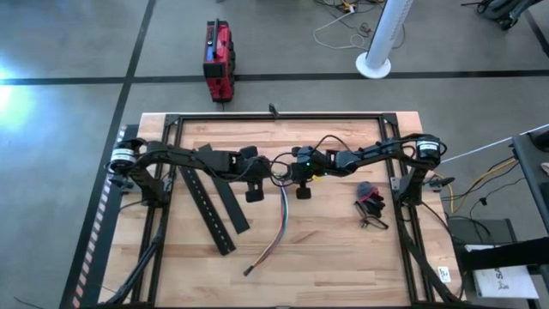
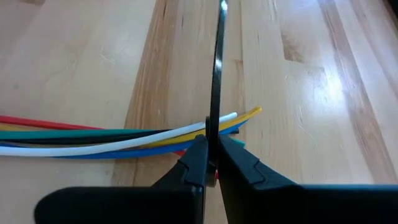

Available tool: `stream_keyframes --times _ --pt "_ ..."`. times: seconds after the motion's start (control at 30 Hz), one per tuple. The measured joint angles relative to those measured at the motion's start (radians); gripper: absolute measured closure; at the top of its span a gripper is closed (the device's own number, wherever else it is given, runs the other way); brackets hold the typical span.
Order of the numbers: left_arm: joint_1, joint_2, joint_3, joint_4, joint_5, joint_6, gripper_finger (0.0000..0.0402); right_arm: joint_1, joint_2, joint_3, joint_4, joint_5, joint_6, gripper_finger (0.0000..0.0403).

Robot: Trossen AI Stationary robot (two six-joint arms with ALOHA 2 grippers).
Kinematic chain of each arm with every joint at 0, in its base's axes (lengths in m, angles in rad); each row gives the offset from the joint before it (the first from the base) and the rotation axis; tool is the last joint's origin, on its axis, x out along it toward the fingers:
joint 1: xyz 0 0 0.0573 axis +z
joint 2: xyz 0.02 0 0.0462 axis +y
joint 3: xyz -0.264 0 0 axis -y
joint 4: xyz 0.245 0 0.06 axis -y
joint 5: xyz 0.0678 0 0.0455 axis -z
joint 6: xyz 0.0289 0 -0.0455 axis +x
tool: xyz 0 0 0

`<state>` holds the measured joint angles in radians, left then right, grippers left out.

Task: Ziptie cables
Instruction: Wrap the cable wires with the black zip tie

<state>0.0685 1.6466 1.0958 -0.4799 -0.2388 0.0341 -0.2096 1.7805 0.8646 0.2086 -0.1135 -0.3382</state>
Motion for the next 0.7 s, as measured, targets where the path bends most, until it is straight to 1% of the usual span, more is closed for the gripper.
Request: stream_keyframes --times 0.1,0.17,0.3,0.5,0.6,0.7 --pt "-0.002 0.006 0.0 0.07 0.029 0.01 0.0393 0.0 0.0 0.0 0.004 0.0 -0.001 0.0394" --pt "-0.003 0.014 0.0 0.116 0.038 0.031 0.038 0.0 0.0 0.0 0.007 0.0 -0.002 0.0394" --pt "-0.005 0.022 0.0 0.178 0.039 0.064 0.0337 0.0 0.0 0.0 0.006 0.0 -0.002 0.0394" --pt "-0.005 0.023 -0.016 0.288 0.039 0.066 0.0259 0.0 0.0 0.0 0.011 0.0 -0.002 0.0394" --pt "-0.005 0.023 -0.025 0.323 0.039 0.072 0.0233 0.0 0.0 0.0 0.013 0.0 -0.002 0.0394" --pt "-0.005 0.024 -0.027 0.325 0.039 0.082 0.0218 0.0 0.001 0.0 0.013 0.0 -0.002 0.0394"
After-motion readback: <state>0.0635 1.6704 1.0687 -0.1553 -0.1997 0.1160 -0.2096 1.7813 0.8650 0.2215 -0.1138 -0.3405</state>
